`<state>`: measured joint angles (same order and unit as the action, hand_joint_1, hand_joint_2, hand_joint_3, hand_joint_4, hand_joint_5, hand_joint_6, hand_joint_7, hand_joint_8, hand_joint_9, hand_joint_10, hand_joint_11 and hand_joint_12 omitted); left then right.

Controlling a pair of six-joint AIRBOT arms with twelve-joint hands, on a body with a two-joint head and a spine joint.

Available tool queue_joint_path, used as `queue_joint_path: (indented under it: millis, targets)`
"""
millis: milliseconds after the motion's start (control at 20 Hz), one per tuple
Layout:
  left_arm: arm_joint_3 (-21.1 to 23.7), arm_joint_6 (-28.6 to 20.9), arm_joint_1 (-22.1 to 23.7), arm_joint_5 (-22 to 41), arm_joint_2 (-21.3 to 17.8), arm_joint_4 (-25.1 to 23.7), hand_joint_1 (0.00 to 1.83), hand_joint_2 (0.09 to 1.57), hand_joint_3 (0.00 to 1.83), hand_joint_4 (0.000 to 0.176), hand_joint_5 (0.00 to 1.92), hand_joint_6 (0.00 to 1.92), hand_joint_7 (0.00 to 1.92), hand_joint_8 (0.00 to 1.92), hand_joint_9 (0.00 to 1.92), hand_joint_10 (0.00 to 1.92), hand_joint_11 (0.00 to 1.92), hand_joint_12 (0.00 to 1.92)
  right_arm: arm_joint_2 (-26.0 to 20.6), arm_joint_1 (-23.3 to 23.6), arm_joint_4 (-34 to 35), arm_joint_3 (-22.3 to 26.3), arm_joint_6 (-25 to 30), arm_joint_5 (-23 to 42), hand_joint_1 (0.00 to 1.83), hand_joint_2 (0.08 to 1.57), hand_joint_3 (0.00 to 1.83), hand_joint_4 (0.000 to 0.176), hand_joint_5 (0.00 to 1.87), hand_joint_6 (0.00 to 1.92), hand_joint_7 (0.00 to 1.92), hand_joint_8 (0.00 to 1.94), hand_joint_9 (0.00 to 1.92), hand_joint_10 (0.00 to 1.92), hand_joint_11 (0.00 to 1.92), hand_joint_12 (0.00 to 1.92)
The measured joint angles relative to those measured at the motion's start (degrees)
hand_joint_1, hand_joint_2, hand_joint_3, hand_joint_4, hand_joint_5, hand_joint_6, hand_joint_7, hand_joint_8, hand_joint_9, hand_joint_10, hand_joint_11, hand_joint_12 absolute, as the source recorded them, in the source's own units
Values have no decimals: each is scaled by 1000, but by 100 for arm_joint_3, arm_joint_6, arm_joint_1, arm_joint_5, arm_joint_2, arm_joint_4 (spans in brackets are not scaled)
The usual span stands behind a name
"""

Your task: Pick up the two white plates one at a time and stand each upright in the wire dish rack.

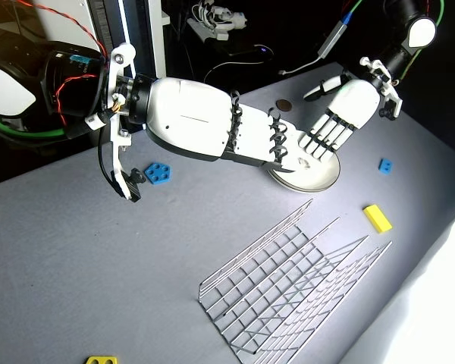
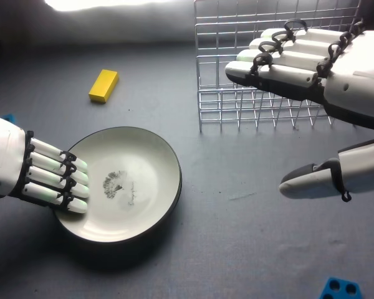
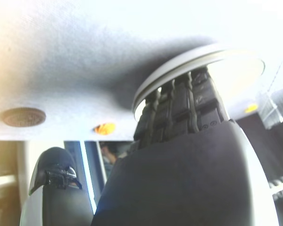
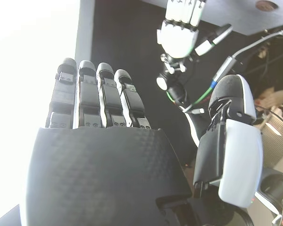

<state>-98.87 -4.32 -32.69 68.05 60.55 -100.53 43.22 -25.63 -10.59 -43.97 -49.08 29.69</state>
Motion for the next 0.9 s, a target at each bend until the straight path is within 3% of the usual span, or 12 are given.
queue_joint_path:
  millis: [350,600,900]
  targets:
    - [66,-50,-76,-120,22,37,0,1010,1,0,1,0,0,0,0,0,0,0,396,-42,-909,-203,299,4,335,988,6,0,0,0,0,0,0,0,0,0]
    - [487,-203,-229,-396,125,667,0,1008,0,0,0,0,0,0,0,0,0,0,949,-249,-896,-450,-520,9,517,952,0,0,0,0,0,0,0,0,0,0]
    - [732,-109,-328,-455,210,925,0,1015,2,0,0,0,0,0,0,0,0,0,1488,-254,-859,-841,-789,-92,505,950,0,0,0,0,0,0,0,0,5,2]
